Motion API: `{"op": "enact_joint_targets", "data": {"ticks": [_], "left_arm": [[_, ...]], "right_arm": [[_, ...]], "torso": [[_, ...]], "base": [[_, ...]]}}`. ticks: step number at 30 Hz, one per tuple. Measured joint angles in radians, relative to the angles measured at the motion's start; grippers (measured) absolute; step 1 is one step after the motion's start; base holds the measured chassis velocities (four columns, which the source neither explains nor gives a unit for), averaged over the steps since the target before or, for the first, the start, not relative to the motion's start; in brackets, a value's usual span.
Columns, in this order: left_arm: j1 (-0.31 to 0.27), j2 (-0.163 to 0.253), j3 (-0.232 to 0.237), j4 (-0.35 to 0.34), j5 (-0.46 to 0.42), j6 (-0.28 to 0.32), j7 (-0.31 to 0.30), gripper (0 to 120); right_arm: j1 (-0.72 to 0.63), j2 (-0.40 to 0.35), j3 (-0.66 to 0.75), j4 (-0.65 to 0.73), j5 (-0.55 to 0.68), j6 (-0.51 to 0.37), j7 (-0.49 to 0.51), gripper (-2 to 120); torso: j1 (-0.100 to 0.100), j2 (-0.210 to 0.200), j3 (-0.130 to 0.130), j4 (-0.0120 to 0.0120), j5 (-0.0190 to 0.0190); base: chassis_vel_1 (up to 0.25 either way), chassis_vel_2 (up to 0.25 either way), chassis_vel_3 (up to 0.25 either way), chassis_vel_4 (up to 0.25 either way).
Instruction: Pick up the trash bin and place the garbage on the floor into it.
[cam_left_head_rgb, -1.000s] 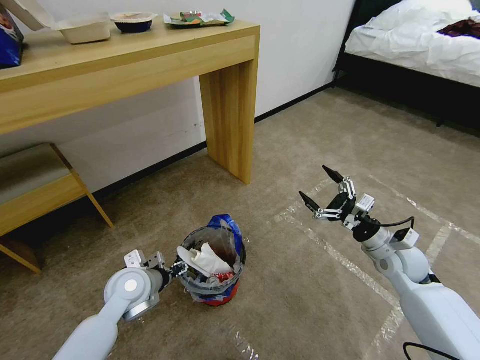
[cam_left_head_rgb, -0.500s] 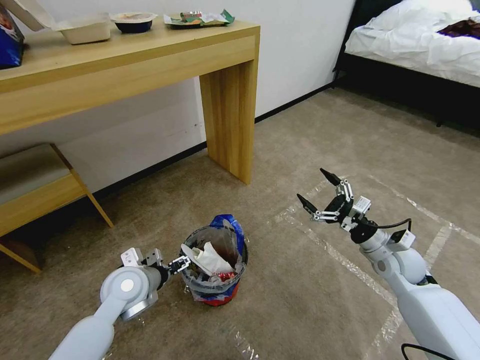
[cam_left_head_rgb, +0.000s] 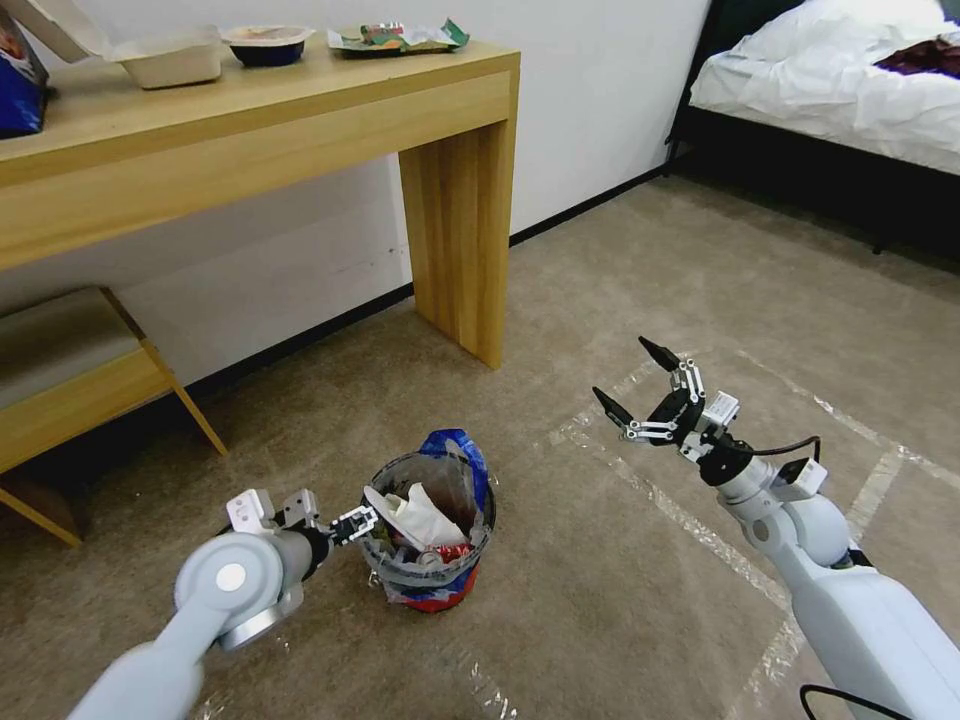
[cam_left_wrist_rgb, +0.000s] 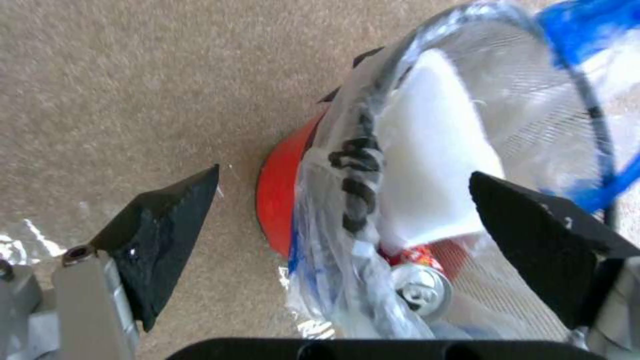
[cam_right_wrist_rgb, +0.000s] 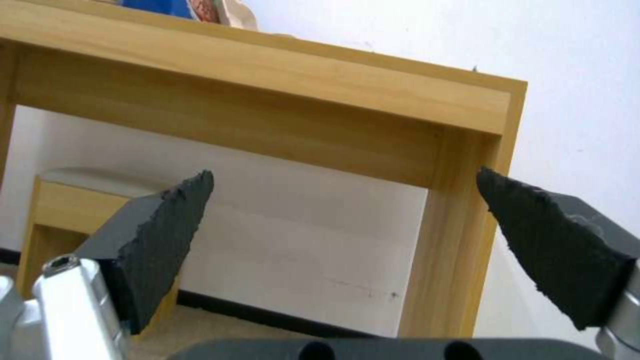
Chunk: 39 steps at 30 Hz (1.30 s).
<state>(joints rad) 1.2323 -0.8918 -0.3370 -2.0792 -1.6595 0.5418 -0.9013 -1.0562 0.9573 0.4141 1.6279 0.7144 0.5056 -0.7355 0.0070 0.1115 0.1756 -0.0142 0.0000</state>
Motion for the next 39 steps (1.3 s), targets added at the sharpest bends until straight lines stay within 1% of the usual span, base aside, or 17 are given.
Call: {"op": "enact_joint_targets", "data": {"ticks": [6, 13, 16, 18, 19, 21, 22, 24, 25, 27, 28, 30, 31, 33, 35, 37, 39], "left_arm": [[0.014, 0.059, -0.029, -0.055, -0.038, -0.007, -0.024, 99], [0.012, 0.070, -0.039, -0.119, -0.044, -0.028, -0.032, 99], [0.017, 0.077, -0.058, -0.147, -0.003, -0.044, -0.018, 99], [0.026, 0.080, -0.094, -0.175, 0.082, -0.050, 0.028, 100], [0.026, 0.080, -0.094, -0.175, 0.082, -0.050, 0.028, 100], [0.032, 0.079, -0.121, -0.181, 0.245, -0.076, 0.116, 100], [0.032, 0.079, -0.121, -0.181, 0.245, -0.076, 0.116, 100], [0.035, 0.063, -0.119, -0.152, 0.496, -0.140, 0.283, 100], [0.035, 0.063, -0.119, -0.152, 0.496, -0.140, 0.283, 100], [0.018, 0.037, -0.095, -0.122, 0.666, -0.201, 0.392, 100], [0.018, 0.037, -0.095, -0.122, 0.666, -0.201, 0.392, 100], [-0.016, 0.004, -0.062, -0.077, 0.800, -0.277, 0.489, 100], [-0.016, 0.004, -0.062, -0.077, 0.800, -0.277, 0.489, 100], [-0.030, -0.008, -0.053, -0.045, 0.866, -0.314, 0.516, 100], [-0.049, -0.035, -0.041, 0.030, 0.995, -0.394, 0.535, 100], [-0.050, -0.039, -0.040, 0.045, 1.019, -0.412, 0.536, 100], [-0.052, -0.052, -0.040, 0.081, 1.098, -0.464, 0.555, 100]], "right_arm": [[0.015, 0.004, -0.007, -0.017, 0.001, -0.001, 0.001, 100], [0.022, 0.008, -0.013, -0.030, 0.003, -0.002, 0.003, 100], [0.026, 0.008, -0.013, -0.033, 0.005, -0.003, 0.010, 100], [0.029, 0.010, -0.013, -0.034, 0.002, -0.006, 0.059, 100], [0.029, 0.010, -0.013, -0.034, 0.002, -0.006, 0.059, 100], [0.029, 0.016, -0.007, -0.029, -0.013, -0.022, 0.164, 100], [0.029, 0.016, -0.007, -0.029, -0.013, -0.022, 0.164, 100], [0.015, 0.022, 0.003, 0.004, -0.019, -0.060, 0.329, 100], [0.015, 0.022, 0.003, 0.004, -0.019, -0.060, 0.329, 100], [-0.016, 0.034, 0.021, 0.059, -0.014, -0.101, 0.455, 100], [-0.016, 0.034, 0.021, 0.059, -0.014, -0.101, 0.455, 100], [-0.071, 0.057, 0.062, 0.123, -0.074, -0.143, 0.549, 100], [-0.071, 0.057, 0.062, 0.123, -0.074, -0.143, 0.549, 100], [-0.095, 0.073, 0.078, 0.142, -0.114, -0.155, 0.581, 100], [-0.171, 0.131, 0.117, 0.184, -0.192, -0.181, 0.664, 100], [-0.190, 0.146, 0.126, 0.191, -0.204, -0.185, 0.672, 100], [-0.235, 0.185, 0.147, 0.207, -0.224, -0.182, 0.679, 100]], "torso": [[0.000, 0.000, 0.000, 0.0000, -0.0001], [0.000, 0.000, 0.000, 0.0000, 0.0000], [0.000, 0.000, 0.000, 0.0000, 0.0000], [0.000, 0.000, 0.000, 0.0000, 0.0000], [0.000, 0.000, 0.000, 0.0000, 0.0000], [0.000, 0.000, 0.000, 0.0000, 0.0003], [0.000, 0.000, 0.000, 0.0000, 0.0003], [0.000, 0.000, 0.000, 0.0002, -0.0002], [0.000, 0.000, 0.000, 0.0002, -0.0002], [0.000, 0.000, 0.000, 0.0002, 0.0000], [0.000, 0.000, 0.000, 0.0002, 0.0000], [0.000, 0.000, 0.000, -0.0002, -0.0002], [0.000, 0.000, 0.000, -0.0002, -0.0002], [0.000, 0.000, 0.000, -0.0003, -0.0001], [0.000, 0.000, 0.000, -0.0001, -0.0001], [0.000, 0.000, 0.000, -0.0001, 0.0000], [0.000, 0.000, 0.000, 0.0000, -0.0001]], "base": [[0.000, 0.000, 0.000, 0.000], [0.000, 0.000, 0.000, 0.000], [0.000, 0.000, 0.000, 0.000], [0.000, 0.000, 0.000, 0.000], [0.000, 0.000, 0.000, 0.000], [0.000, 0.000, 0.000, 0.000], [0.000, 0.000, 0.000, 0.000], [0.000, 0.000, 0.000, 0.000], [0.000, 0.000, 0.000, 0.000], [0.000, 0.000, 0.000, 0.000], [0.000, 0.000, 0.000, 0.000], [0.000, 0.000, 0.000, 0.000], [0.000, 0.000, 0.000, 0.000], [0.000, 0.000, 0.000, 0.000], [0.000, 0.000, 0.000, 0.000], [0.000, 0.000, 0.000, 0.000], [0.000, 0.000, 0.000, 0.000]]}}
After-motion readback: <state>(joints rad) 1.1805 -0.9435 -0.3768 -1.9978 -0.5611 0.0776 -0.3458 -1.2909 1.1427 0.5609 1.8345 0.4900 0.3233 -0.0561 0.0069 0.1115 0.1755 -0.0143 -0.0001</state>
